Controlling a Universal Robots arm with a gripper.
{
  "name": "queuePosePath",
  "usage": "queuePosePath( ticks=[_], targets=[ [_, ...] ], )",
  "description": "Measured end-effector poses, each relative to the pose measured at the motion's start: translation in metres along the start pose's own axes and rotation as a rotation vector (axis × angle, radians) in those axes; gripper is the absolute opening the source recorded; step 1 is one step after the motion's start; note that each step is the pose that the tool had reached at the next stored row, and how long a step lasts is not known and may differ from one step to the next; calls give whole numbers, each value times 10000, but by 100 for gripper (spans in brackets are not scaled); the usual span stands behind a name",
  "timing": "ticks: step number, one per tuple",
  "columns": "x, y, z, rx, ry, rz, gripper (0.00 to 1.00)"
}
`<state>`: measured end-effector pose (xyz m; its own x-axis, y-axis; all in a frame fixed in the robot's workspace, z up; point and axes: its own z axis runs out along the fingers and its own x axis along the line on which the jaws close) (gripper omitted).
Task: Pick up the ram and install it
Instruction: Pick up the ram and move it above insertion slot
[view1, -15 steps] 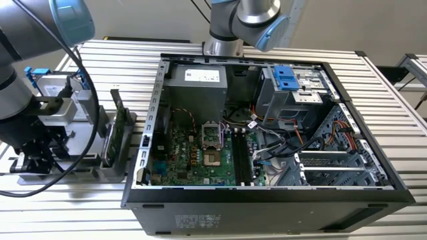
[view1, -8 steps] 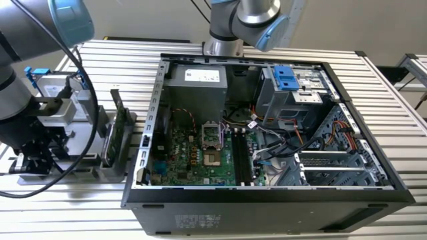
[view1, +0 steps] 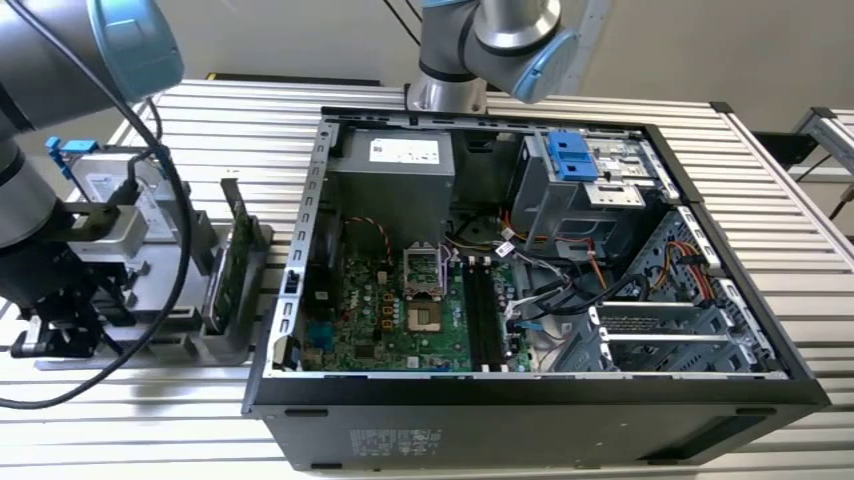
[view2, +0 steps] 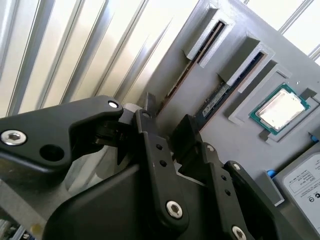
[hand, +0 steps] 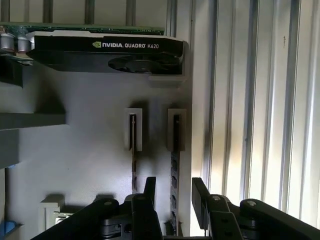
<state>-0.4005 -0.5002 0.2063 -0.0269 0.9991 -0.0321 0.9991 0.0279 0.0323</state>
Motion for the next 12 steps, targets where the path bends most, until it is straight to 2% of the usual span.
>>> queuePosePath(
  ticks=[12],
  targets=[
    [-6, -3, 88, 0, 0, -1, 100]
  ],
)
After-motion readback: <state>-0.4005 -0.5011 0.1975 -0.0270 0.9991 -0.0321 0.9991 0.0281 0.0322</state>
